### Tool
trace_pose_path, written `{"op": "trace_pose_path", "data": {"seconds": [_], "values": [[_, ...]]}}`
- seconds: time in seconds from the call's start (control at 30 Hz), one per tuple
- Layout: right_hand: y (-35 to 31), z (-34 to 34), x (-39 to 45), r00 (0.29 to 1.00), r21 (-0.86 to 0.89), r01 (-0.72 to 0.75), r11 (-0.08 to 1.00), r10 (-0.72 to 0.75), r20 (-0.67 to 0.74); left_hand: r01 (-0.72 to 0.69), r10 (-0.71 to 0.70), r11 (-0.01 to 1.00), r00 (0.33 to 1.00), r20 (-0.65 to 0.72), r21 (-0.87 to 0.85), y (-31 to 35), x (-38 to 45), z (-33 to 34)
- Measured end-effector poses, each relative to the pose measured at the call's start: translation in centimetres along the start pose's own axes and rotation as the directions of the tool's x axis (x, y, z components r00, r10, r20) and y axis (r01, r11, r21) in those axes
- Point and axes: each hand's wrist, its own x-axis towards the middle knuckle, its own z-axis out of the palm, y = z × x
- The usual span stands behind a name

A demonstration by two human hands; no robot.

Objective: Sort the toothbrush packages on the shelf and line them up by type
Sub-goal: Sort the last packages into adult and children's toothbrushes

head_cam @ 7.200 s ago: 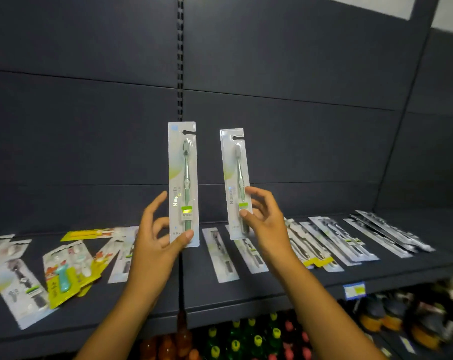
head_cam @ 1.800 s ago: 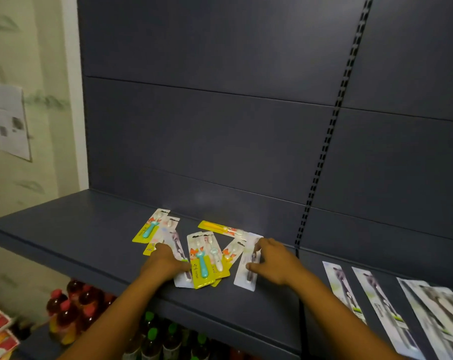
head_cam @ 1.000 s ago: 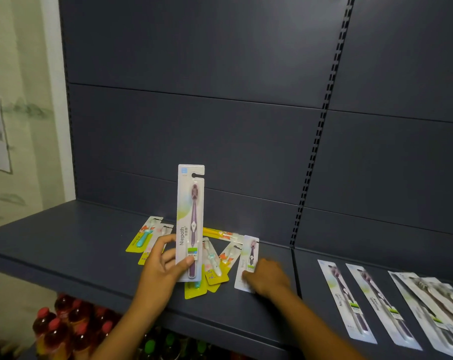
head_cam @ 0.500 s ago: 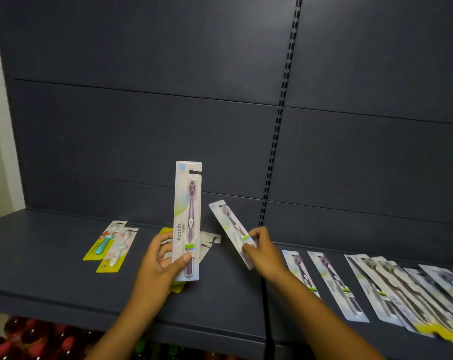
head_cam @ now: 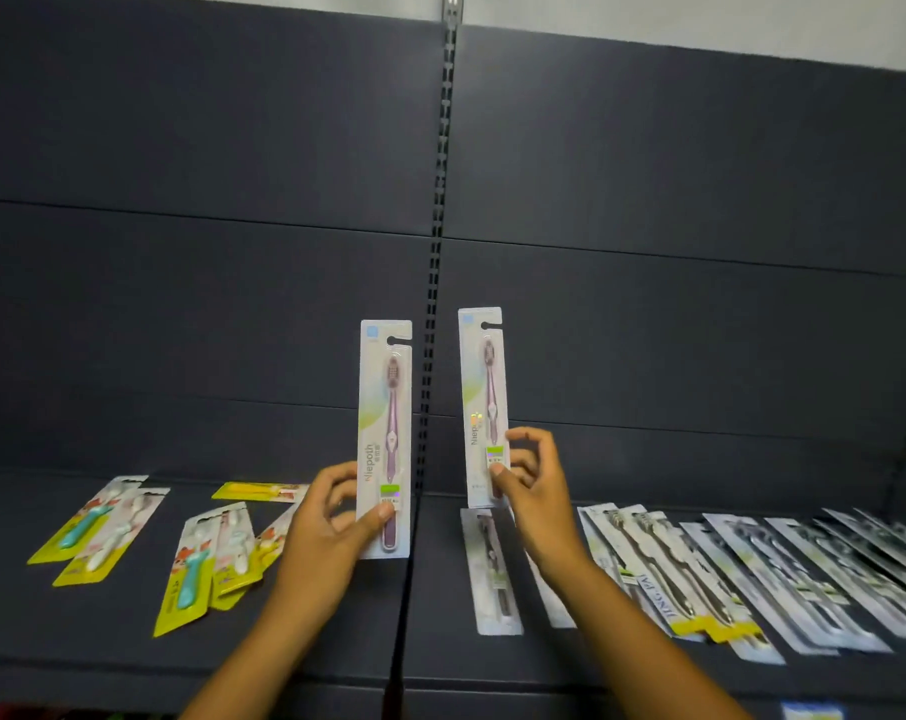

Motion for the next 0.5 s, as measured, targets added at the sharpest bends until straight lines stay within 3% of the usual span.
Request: {"op": "trace_pose_path", "data": {"seconds": [0.37, 0.5], "values": [[0.4, -10.2, -0.8, 1.0, -0.075, -0.014, 0.997, 0.013, -0.005, 0.04, -0.039, 0.999, 0.998, 0.043, -0.025, -0.4, -1.9, 9.9], [2.0, -11.7, -1.2, 0.996, -0.08, -0.088, 0.993, 0.088, -0.002, 0.112, -0.111, 0.994, 0.992, 0.052, -0.008, -1.6, -1.9, 11.5]]}}
